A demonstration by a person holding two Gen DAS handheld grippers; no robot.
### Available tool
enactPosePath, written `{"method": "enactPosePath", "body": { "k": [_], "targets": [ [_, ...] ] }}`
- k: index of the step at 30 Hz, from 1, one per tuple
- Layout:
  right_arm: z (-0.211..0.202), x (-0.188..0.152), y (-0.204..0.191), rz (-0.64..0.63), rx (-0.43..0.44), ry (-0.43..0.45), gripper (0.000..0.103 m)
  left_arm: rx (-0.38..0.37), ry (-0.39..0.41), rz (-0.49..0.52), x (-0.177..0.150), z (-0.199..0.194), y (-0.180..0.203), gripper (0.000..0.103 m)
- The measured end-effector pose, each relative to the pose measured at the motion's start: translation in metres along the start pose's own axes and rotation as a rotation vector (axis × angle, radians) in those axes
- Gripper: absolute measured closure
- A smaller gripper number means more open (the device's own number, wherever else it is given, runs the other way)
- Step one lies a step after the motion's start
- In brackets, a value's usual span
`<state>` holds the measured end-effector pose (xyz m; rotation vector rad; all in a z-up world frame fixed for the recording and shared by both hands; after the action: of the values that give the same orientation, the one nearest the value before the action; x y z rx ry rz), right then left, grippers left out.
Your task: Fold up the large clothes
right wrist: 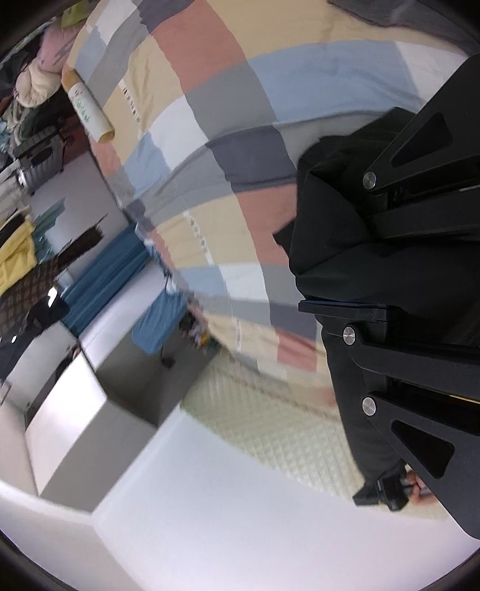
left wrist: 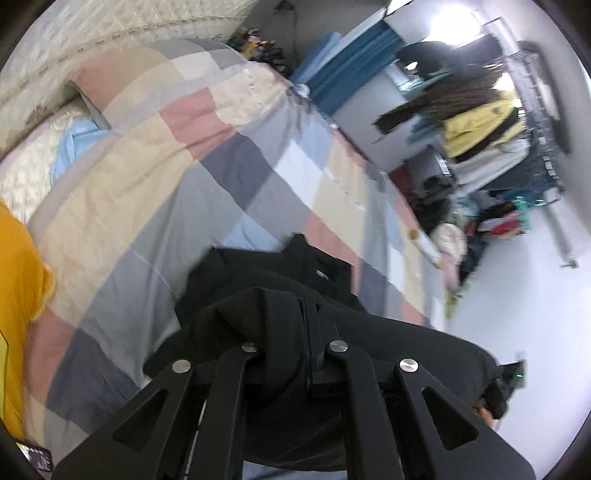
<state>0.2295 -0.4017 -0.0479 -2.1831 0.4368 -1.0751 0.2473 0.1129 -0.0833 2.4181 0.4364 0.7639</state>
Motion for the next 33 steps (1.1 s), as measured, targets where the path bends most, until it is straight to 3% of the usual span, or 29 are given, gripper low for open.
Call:
{"method": "enactPosePath", "body": {
  "k": [11, 17, 27, 33],
  "targets": [
    [0.141, 0.010, 0.073, 0.010, -0.295, -0.080, 0.100, 0.307, 0.006, 0.126, 0.038, 0.137, 0.007, 0.095],
    [0.205, 0.001, 0.111, -0.019, -0.405, -0.154, 0.101, 0.404, -0.017, 0.179, 0.046, 0.207, 0.002, 0.094],
    [0.277, -0.017, 0.149, -0.006, -0.450, -0.271, 0.103, 0.482, -0.106, 0.207, 0.044, 0.277, -0.014, 0.094],
    [0.272, -0.019, 0.157, 0.074, -0.388, -0.282, 0.101, 0.461, -0.129, 0.198, 0.039, 0.276, -0.015, 0.093]
  ]
}}
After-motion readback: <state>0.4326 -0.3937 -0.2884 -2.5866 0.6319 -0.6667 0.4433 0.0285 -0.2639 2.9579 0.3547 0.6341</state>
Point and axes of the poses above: each gripper's, at about its wrist camera, not at the fingertips, and z roughly the way its jaws point, y to its right, x to its top, the point moved 4 cm from there along z, roughly the way its jaws point, and after that the axes turned 7 degrees about y, right-handed, at the moved point
